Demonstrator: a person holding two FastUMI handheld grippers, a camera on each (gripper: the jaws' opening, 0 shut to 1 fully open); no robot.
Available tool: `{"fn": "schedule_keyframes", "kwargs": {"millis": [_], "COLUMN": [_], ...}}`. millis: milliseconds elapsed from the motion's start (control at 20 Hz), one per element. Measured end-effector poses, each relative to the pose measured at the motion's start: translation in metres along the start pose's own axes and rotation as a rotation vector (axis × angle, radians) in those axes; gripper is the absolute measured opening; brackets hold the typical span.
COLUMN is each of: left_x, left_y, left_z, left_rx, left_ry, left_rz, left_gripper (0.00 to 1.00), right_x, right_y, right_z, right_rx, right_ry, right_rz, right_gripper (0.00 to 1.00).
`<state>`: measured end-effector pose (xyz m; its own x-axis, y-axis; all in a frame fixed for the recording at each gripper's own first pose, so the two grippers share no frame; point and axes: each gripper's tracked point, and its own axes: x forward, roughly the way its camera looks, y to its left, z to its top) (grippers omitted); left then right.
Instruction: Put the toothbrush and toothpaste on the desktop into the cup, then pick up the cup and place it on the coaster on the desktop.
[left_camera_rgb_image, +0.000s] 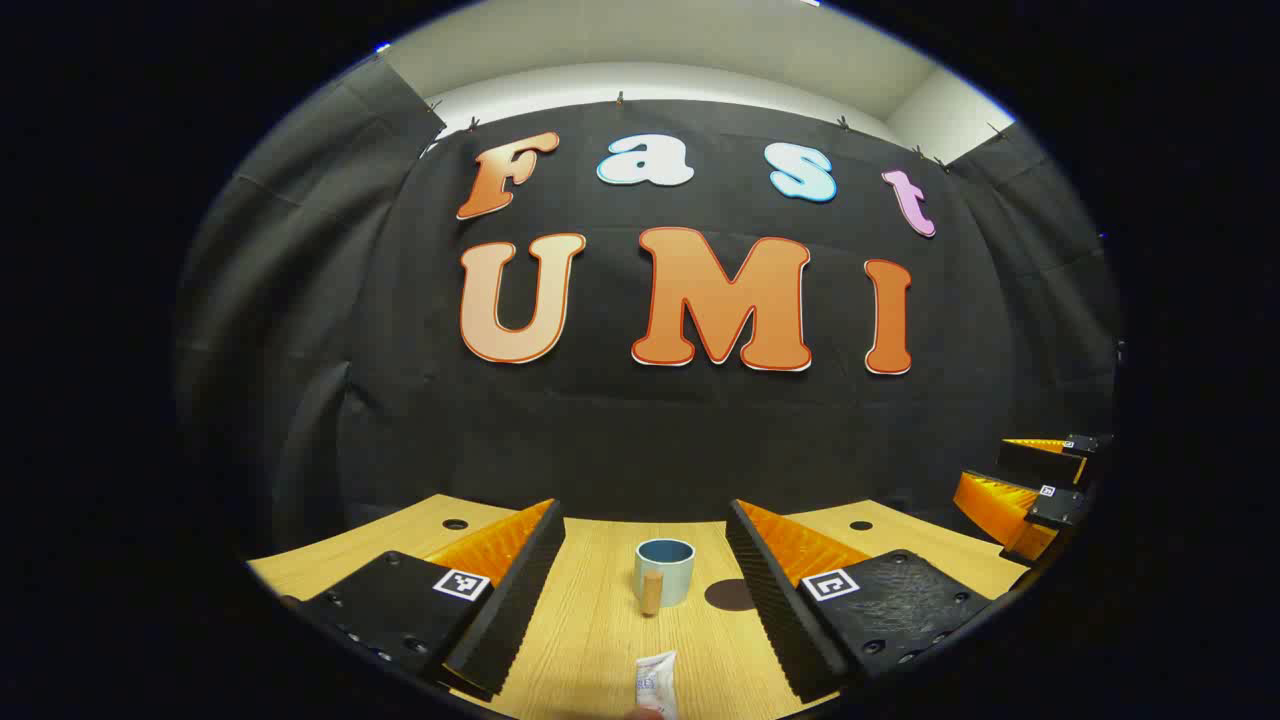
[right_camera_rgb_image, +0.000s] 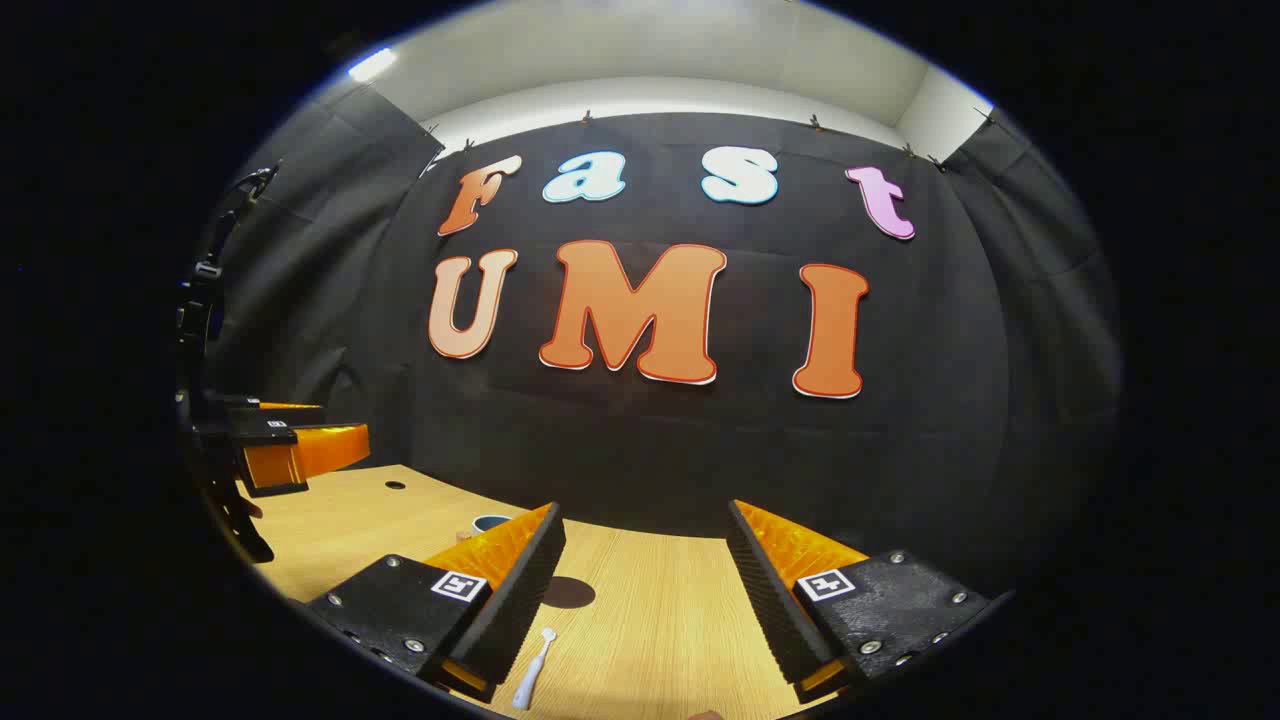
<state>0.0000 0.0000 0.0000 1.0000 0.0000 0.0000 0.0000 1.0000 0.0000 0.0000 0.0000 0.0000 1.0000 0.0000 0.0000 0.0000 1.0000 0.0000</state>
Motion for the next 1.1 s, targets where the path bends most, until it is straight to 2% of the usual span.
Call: {"fn": "schedule_keyframes", "kwargs": {"millis": [200, 250, 600, 800, 1100], "left_x": [0.003, 0.003, 0.006, 0.013, 0.028], "left_y": [0.004, 0.002, 0.007, 0.003, -0.004], "left_z": [-0.002, -0.004, -0.013, -0.022, -0.049], "left_rx": [0.011, 0.005, -0.001, 0.051, 0.086], "left_ry": [0.019, 0.024, 0.058, 0.123, 0.293], "left_rz": [0.007, 0.004, 0.01, -0.002, -0.063], "left_gripper": [0.97, 1.0, 0.98, 0.97, 0.97], "right_x": [0.002, 0.002, 0.002, 0.005, 0.013], "right_y": [0.007, 0.008, 0.008, 0.014, 0.034], "right_z": [-0.002, -0.003, -0.004, -0.009, -0.029], "right_rx": [0.001, 0.008, 0.024, 0.008, -0.028], "right_ry": [0.006, 0.011, 0.019, 0.073, 0.229], "right_rz": [0.014, 0.019, 0.019, 0.05, 0.131], "right_gripper": [0.97, 0.97, 0.97, 0.97, 0.97]}}
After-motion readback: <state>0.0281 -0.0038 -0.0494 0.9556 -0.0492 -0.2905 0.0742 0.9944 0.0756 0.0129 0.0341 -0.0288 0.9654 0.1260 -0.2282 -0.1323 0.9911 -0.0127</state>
